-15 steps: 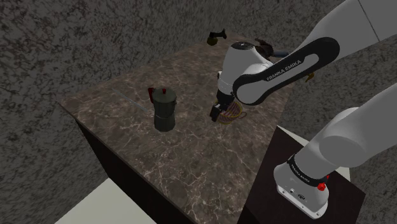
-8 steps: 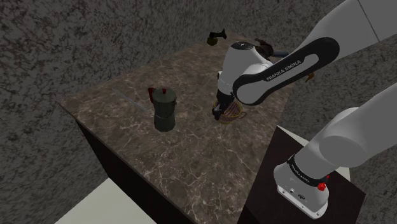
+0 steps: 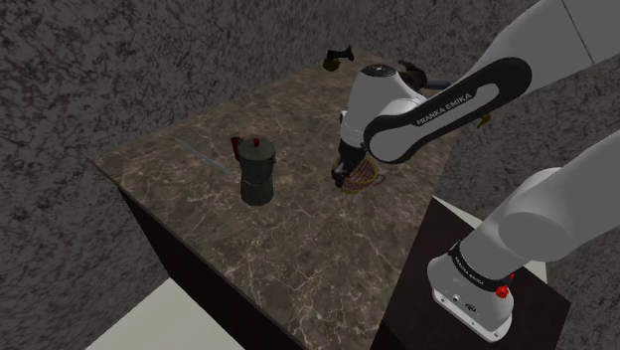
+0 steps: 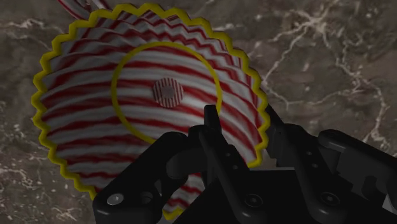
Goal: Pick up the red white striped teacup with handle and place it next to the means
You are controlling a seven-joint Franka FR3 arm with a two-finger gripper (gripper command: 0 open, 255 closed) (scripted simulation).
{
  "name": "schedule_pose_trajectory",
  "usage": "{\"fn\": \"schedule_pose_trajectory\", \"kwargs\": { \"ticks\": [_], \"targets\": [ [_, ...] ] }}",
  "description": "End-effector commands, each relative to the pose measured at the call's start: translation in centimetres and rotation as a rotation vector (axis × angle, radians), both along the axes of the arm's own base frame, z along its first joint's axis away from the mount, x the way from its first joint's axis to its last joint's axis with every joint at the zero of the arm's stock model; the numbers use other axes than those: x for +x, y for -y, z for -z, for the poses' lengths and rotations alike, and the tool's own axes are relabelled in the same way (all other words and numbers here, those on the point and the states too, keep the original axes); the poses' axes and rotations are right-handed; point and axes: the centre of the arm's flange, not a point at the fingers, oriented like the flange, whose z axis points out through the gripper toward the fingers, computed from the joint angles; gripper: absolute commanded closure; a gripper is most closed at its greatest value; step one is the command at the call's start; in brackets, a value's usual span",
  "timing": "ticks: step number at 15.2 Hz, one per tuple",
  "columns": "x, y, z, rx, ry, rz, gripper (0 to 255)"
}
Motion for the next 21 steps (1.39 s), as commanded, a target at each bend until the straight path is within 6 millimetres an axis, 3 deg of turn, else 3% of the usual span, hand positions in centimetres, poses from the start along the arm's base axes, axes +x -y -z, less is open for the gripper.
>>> {"fn": "schedule_pose_trajectory", "kwargs": {
  "ticks": [1, 21],
  "targets": [
    [0.0, 0.0, -0.8, 0.000, 0.000, 0.000, 255],
    [0.0, 0.0, -11.4, 0.000, 0.000, 0.000, 255]
  ]
}}
